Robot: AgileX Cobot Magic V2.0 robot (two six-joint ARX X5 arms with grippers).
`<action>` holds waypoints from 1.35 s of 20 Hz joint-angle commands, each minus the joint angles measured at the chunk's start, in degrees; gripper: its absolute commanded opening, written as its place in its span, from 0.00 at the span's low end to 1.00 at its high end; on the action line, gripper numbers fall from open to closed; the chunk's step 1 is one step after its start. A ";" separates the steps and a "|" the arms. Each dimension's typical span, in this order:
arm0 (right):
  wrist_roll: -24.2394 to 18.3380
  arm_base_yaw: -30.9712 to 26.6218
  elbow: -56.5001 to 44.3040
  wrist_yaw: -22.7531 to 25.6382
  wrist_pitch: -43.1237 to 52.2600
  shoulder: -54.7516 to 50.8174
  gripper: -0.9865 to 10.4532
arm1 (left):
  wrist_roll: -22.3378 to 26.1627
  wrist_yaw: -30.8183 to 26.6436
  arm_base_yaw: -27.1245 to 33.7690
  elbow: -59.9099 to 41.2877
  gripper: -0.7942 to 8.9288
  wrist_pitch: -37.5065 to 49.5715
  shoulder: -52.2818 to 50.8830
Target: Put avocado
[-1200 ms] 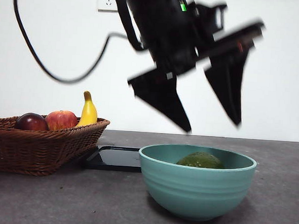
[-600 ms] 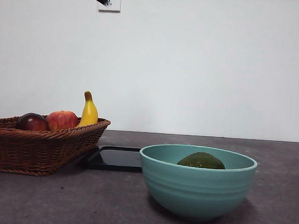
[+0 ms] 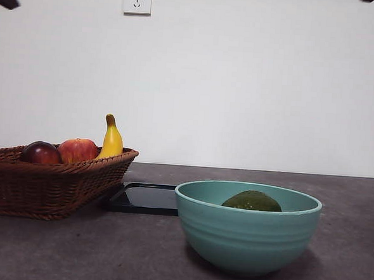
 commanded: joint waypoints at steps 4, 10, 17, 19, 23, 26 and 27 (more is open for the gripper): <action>-0.48 4.39 1.03 5.16 2.29 6.51 0.42 | 1.29 1.97 -0.26 0.39 0.46 -1.29 -1.64; -0.17 9.42 -1.75 8.44 9.38 14.69 0.42 | 1.25 1.97 -0.26 0.39 0.46 -1.33 -1.81; 0.26 12.63 -6.54 11.69 19.23 22.91 0.33 | 1.25 1.97 -0.26 0.39 0.46 -1.36 -1.79; 0.24 13.33 -6.54 13.70 20.55 24.90 0.32 | 1.25 1.97 -0.26 0.39 0.46 -1.36 -1.79; 0.24 14.14 -6.54 13.81 22.93 29.07 0.30 | 1.11 1.95 -0.26 0.39 0.46 -1.36 -1.79; 0.24 14.32 -6.54 14.01 24.79 31.71 0.26 | 1.11 1.95 -0.26 0.39 0.46 -1.36 -1.79; 0.24 14.47 -6.54 14.01 25.07 32.30 0.23 | 1.11 1.95 -0.26 0.39 0.46 -1.36 -1.81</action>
